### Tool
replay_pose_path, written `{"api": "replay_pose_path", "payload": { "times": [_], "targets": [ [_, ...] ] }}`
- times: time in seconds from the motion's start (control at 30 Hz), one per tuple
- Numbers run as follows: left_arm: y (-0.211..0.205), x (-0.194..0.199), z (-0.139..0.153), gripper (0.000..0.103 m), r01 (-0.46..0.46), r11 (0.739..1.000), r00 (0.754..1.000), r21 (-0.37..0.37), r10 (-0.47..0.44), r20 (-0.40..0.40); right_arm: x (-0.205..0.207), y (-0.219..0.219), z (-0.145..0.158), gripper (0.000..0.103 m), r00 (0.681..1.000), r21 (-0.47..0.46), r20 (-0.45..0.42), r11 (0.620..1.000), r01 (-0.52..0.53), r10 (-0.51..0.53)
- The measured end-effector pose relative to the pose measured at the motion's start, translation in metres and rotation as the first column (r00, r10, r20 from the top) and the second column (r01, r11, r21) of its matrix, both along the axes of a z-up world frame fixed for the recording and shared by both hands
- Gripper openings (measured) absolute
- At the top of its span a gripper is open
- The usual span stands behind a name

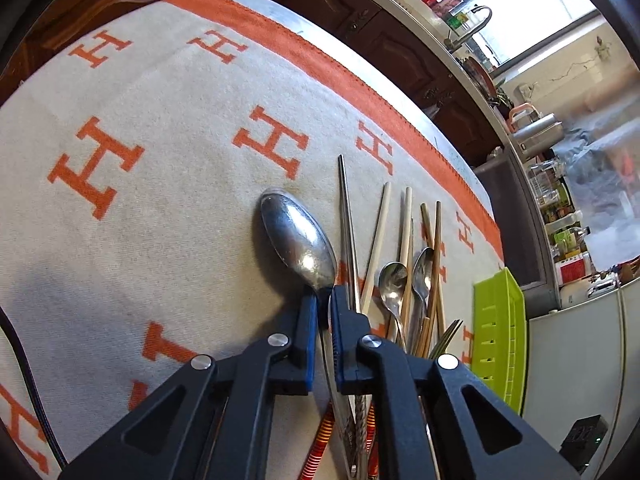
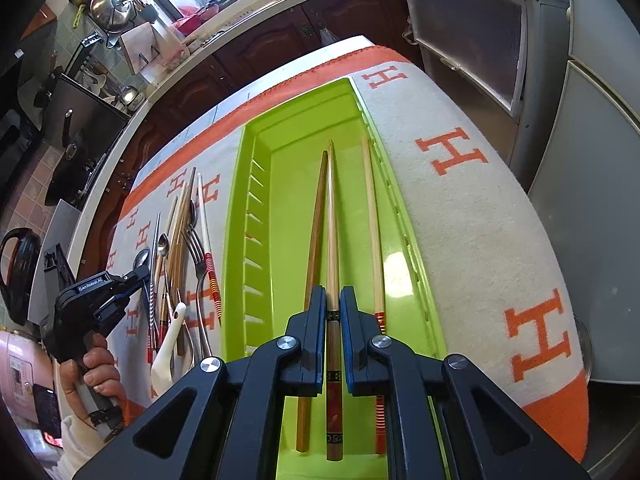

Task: Organize utensils
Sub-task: 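Grasp a silver spoon with the left tool while the right tool holds its chopstick in the tray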

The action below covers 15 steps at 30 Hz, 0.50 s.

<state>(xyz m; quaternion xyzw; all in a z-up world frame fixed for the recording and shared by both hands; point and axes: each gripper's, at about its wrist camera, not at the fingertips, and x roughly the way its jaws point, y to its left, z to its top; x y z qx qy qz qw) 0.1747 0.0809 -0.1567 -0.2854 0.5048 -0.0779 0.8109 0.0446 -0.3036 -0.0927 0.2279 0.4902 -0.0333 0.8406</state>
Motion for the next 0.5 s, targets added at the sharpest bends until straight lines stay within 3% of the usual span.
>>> {"api": "replay_pose_path", "payload": {
  "times": [0.07, 0.2, 0.5],
  "targets": [
    [-0.004, -0.002, 0.005, 0.004, -0.004, 0.999, 1.000, 0.048, 0.004, -0.001, 0.000, 0.002, 0.001, 0.007, 1.000, -0.001, 0.005, 1.000, 0.000, 0.000],
    [0.002, -0.008, 0.022, 0.003, 0.000, 0.999, 1.000, 0.052, -0.002, 0.027, 0.000, 0.002, 0.002, 0.007, 1.000, 0.003, 0.010, 1.000, 0.008, -0.008],
    [0.019, -0.030, 0.077, 0.001, -0.027, 0.995, 0.982, 0.091, 0.010, 0.190, -0.001, 0.004, 0.002, 0.007, 1.000, 0.021, 0.018, 1.000, 0.019, -0.019]
  ]
}}
